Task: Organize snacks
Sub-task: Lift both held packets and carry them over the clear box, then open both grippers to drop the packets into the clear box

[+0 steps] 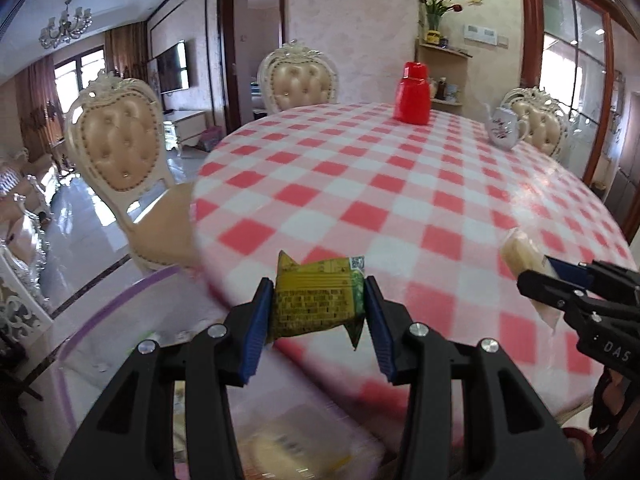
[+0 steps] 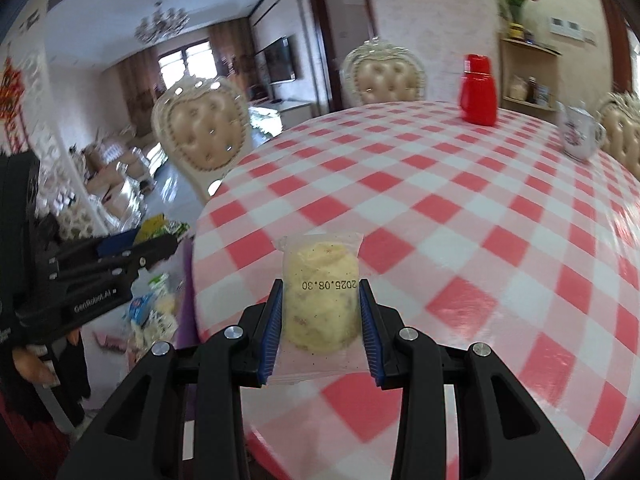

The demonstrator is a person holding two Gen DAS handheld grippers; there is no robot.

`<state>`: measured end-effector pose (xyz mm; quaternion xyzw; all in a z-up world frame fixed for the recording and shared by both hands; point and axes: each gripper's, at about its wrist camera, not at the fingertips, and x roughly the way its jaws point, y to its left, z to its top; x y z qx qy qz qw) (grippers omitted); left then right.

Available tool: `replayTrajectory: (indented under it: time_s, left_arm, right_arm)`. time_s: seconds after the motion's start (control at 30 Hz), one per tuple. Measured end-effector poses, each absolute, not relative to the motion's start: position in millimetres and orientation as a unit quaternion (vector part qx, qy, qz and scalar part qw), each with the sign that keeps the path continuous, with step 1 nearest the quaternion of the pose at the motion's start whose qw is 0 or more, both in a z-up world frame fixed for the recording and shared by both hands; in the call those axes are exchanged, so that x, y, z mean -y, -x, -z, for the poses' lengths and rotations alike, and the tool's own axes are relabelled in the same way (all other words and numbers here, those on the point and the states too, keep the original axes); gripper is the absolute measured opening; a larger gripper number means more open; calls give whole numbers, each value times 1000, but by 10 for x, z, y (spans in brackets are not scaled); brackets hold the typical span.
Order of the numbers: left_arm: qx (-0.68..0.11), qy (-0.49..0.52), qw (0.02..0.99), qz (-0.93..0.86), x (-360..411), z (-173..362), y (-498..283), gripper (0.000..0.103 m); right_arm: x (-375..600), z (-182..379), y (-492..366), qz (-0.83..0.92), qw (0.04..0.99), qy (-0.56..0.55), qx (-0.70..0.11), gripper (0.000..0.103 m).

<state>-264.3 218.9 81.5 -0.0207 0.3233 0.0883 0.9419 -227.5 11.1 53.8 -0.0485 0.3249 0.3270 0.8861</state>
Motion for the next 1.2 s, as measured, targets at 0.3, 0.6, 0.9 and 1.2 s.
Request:
replayTrajectory:
  time_s: [0.3, 0.6, 0.9, 1.2]
  left_arm:
    - [-334, 45, 932, -135, -2841, -669, 2916, 46]
    - [-330, 74, 921, -191, -3298, -551, 3042, 47]
    - [-286, 125, 920, -238, -3659, -650, 3223, 101]
    - [-367, 145, 882, -256, -3804, -613, 3148, 101]
  right_arm:
    - [-899, -420, 2611, -382, 854, 131, -330, 36]
    - [-1758, -270, 2969, -444, 804, 204, -338, 36]
    - [-2093, -192, 3167, -476, 787, 222, -324, 81]
    - [-2165, -179, 3154, -459, 782, 234, -351, 87]
